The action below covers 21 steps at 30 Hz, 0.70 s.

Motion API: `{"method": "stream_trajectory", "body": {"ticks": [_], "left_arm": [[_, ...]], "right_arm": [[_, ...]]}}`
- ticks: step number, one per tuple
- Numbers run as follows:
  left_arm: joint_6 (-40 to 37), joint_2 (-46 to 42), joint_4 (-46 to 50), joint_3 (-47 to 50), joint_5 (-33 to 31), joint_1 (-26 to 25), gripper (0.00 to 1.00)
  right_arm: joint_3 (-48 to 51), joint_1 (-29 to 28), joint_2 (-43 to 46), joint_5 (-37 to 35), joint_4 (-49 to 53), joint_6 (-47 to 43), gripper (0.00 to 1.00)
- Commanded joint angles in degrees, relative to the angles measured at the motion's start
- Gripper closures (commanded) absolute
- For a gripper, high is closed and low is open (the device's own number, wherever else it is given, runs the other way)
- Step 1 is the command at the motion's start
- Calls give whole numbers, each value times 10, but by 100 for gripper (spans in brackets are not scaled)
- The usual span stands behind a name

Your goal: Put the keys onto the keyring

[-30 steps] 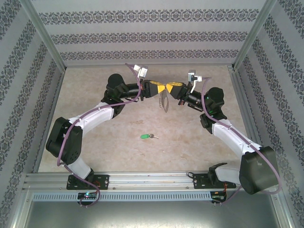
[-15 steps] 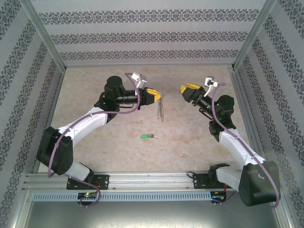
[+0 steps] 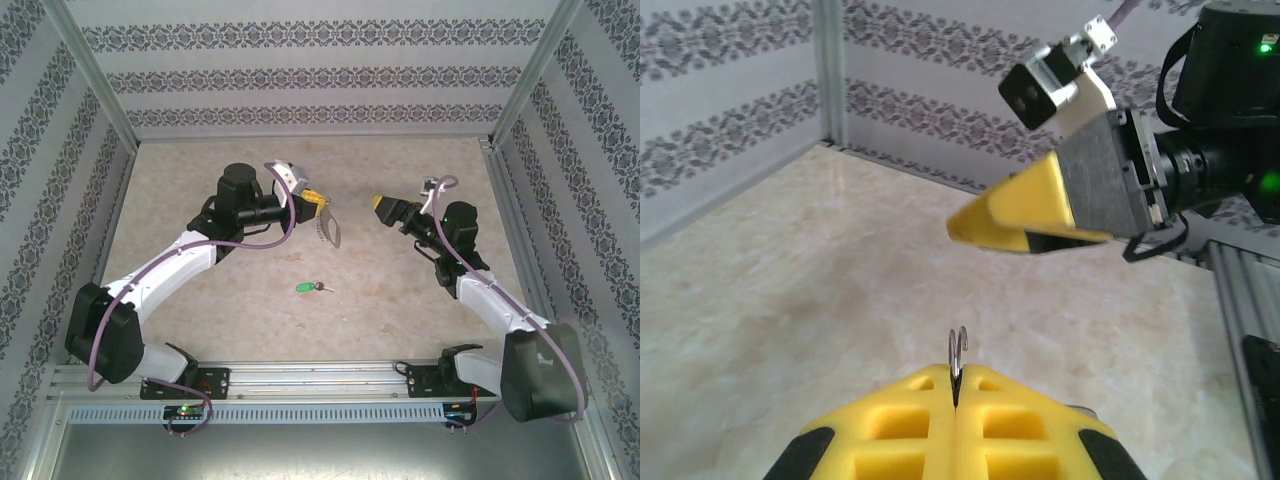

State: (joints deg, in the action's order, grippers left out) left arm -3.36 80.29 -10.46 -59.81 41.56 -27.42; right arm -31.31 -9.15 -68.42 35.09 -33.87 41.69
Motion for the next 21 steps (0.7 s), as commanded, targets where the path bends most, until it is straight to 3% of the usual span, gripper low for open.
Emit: {"method": "stream_trajectory", "body": {"ticks": [1,8,21], "left_arm": [[-23,-24,13,9,-53,-3,100],[-22,-42,12,30,-111,14,100],[8,-88,7,63,-142,68,100]], "right_arm": [[-7,-35,-33,39,16,-10,22],[-21,-136,-125,-26,105,-85,41],[-76,-280,-253,-122,217,-242,52]]}}
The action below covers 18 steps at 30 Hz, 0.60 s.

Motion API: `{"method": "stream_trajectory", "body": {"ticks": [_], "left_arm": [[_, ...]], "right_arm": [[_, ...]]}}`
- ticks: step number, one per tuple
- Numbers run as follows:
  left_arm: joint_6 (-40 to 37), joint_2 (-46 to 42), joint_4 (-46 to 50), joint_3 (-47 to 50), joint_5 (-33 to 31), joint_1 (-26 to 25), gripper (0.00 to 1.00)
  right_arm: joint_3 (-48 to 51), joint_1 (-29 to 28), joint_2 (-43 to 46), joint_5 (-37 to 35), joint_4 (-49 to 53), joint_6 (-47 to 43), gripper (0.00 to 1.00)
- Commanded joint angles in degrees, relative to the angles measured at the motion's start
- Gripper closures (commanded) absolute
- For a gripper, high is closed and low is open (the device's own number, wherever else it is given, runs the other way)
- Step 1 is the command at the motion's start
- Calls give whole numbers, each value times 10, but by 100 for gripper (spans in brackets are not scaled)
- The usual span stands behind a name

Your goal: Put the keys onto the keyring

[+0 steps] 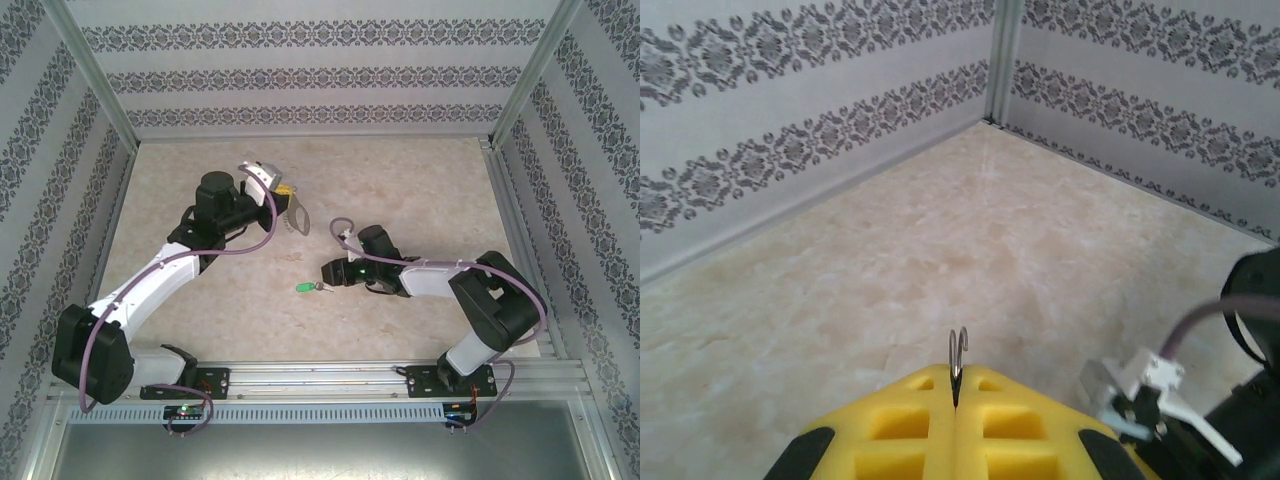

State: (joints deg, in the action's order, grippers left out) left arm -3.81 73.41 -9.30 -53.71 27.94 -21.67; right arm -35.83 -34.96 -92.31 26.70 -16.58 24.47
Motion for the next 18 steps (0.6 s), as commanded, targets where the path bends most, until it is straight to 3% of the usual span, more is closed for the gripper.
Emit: {"method": "stream_trajectory", "body": {"ticks": [1,7,18], "left_arm": [[15,-21,-4,1,-4,13,100],[18,-26,2,-2,0,21,100],[21,-21,7,-10,7,25,100]], "right_arm": [[-41,-33,-21,-47,60,-87,52],[-85,-70,-56,-102,117,-148,54],[-99,-73,-71,-82,136,-168,58]]}}
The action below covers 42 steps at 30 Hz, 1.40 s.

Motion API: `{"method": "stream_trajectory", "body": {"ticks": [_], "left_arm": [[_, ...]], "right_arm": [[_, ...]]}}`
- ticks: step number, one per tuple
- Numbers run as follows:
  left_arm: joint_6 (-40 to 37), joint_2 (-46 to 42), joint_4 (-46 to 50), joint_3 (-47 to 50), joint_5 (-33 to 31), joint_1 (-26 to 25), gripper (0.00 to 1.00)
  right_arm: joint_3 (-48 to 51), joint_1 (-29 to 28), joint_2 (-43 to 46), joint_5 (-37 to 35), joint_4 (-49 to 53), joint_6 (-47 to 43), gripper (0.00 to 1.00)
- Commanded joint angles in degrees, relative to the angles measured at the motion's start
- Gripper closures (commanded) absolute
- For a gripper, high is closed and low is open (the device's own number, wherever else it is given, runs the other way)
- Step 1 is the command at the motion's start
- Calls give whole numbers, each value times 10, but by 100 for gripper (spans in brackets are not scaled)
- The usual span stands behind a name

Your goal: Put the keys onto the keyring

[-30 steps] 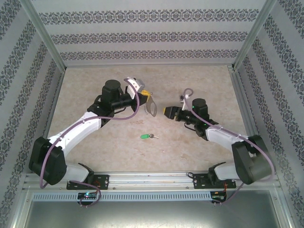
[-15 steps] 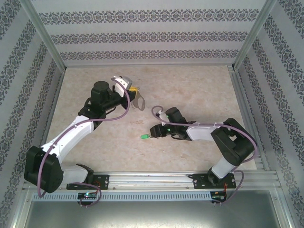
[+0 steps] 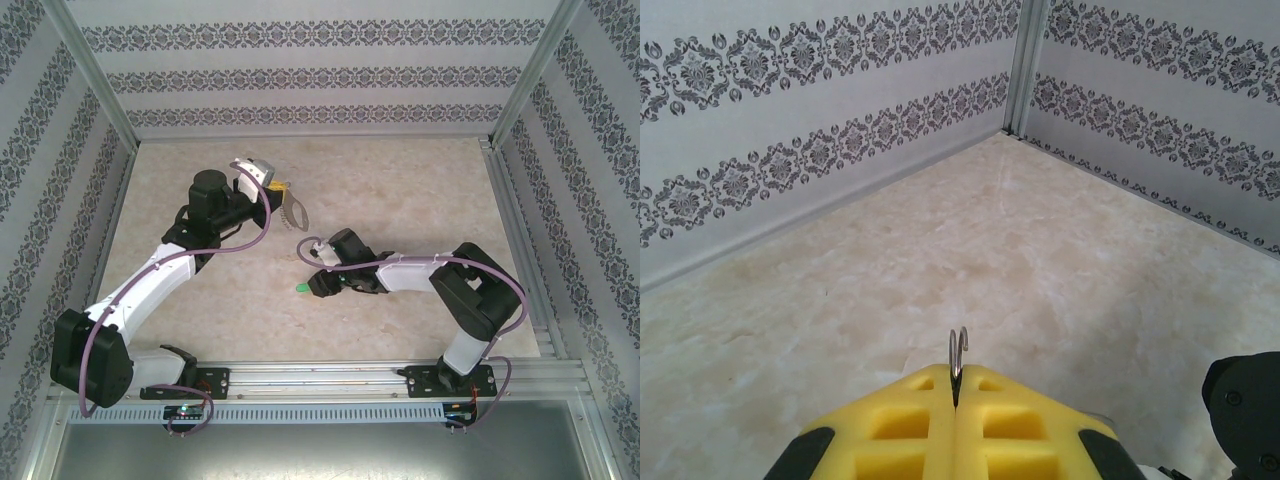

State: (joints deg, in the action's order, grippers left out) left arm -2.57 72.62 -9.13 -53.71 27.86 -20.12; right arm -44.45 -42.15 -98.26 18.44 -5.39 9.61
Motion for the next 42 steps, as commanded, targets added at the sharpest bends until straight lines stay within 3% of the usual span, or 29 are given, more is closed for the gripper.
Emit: {"method": "stream_trajectory", "body": {"ticks": [1,27,32,42], "left_arm": [[8,-13,5,-11,8,9,100],[16,1,-2,-15,23,14,100],[20,3,-6,-16,27,15,100],[26,12,-15,-16,36,16,100]], "right_arm": [[-15,-2,-13,4,26,-19,59],[-27,-13,-18,17,38,-35,85],[-24,-13,-13,13,42,-36,100],[19,28,61,-29,20,3,100]]}}
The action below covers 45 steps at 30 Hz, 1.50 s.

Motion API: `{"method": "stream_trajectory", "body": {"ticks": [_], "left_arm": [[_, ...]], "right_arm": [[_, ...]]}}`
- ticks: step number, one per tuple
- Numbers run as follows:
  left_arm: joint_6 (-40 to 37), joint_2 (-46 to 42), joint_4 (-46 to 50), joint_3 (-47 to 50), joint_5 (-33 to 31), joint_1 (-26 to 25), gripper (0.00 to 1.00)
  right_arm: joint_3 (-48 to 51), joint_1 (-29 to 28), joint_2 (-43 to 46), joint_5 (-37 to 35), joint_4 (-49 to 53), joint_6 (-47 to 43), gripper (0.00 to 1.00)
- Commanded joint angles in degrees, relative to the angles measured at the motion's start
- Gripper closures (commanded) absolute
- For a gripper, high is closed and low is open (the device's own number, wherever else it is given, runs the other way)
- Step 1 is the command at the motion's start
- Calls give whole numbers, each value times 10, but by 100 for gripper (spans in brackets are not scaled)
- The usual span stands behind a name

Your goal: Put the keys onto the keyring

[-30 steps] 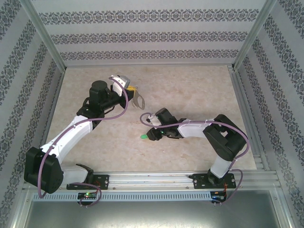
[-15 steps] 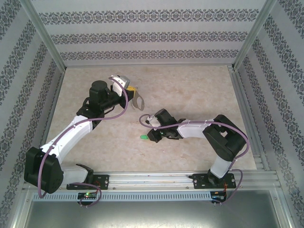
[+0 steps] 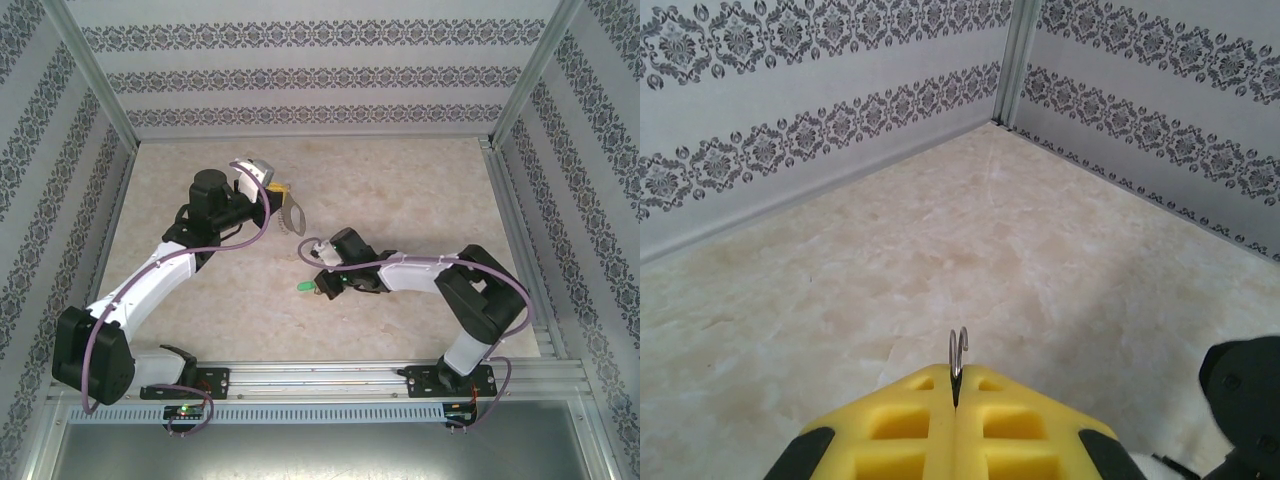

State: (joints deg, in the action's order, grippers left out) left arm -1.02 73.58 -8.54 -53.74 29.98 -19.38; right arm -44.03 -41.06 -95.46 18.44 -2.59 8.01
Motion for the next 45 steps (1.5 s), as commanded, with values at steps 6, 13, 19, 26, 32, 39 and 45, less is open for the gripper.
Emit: {"method": "stream_trajectory", "body": {"ticks": [6,13,19,26,32,39,45], "left_arm": [[15,4,-26,-17,18,8,100],[26,6,-36,-14,23,8,100],[30,8,-38,-15,26,8,100],[32,10,-39,-15,26,8,100],[32,10,-40,-14,27,8,100],[30,7,-39,-13,28,8,100],[29,5,-37,-12,27,8,100]], "right_arm": [[35,51,78,-80,1,33,100],[36,59,62,-142,12,42,100],[40,59,46,-142,2,50,100],[40,60,34,-123,-4,51,99],[40,59,34,-113,-6,52,90],[40,59,32,-109,-6,54,83],[40,59,27,-102,-8,55,81]]}}
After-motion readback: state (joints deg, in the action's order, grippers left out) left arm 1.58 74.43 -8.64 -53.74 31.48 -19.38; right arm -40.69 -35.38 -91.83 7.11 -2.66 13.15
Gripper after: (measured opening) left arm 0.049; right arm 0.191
